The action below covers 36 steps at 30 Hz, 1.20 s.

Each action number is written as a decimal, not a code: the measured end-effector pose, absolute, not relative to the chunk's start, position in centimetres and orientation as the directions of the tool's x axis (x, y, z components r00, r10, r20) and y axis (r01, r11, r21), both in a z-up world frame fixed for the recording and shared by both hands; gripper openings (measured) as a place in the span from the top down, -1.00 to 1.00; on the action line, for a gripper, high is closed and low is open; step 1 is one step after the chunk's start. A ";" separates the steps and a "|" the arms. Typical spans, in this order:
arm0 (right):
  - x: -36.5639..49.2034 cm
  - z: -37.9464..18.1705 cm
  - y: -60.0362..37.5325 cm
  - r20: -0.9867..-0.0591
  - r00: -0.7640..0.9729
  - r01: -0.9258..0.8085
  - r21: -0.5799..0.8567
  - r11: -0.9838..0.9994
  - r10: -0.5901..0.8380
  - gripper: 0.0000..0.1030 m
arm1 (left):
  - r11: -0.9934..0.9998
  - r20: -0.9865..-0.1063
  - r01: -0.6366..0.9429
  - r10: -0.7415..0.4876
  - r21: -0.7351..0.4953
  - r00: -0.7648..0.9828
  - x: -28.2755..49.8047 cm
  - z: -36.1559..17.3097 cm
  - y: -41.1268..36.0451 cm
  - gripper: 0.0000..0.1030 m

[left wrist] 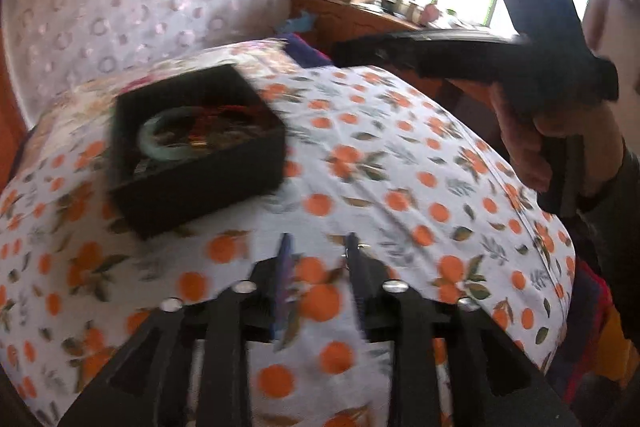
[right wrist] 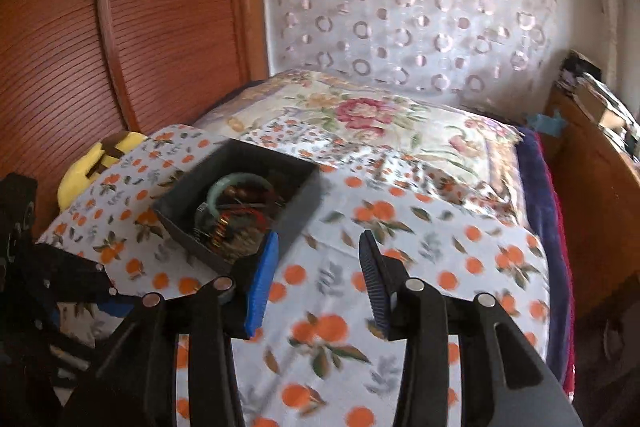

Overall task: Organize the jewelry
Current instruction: 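Lower the gold ring into the box with the left tool while the right tool drops the red bracelet in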

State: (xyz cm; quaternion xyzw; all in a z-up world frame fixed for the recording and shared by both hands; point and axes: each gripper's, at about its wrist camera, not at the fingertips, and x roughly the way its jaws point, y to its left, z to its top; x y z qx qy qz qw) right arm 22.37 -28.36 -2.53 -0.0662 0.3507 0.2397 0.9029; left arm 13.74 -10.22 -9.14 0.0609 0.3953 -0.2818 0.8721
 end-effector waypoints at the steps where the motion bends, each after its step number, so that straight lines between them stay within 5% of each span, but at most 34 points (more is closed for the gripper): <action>1: 22.2 -2.6 -29.0 -0.664 0.644 -0.467 0.053 0.882 0.381 0.14 | 0.830 -0.732 0.547 -0.440 -0.110 0.520 13.7 -9.5 -10.9 0.27; 11: 21.1 -2.1 -32.7 -0.644 0.674 -0.418 0.071 0.906 0.361 0.14 | 0.809 -0.776 0.587 -0.381 -0.018 0.503 13.8 -11.5 -14.1 0.27; 17: 20.9 -2.3 -32.4 -0.642 0.667 -0.432 0.080 0.898 0.378 0.14 | 0.800 -0.771 0.600 -0.381 0.001 0.510 13.2 -11.0 -13.6 0.82; 28: 20.3 -2.9 -29.9 -0.641 0.643 -0.467 0.105 0.878 0.418 0.14 | 0.862 -0.685 0.505 -0.400 -0.055 0.609 15.9 -5.7 -8.7 0.82; 36: 19.4 -3.6 -28.3 -0.643 0.621 -0.486 0.133 0.864 0.449 0.14 | 0.938 -0.663 0.347 -0.269 -0.015 0.698 21.3 -4.5 -5.1 0.82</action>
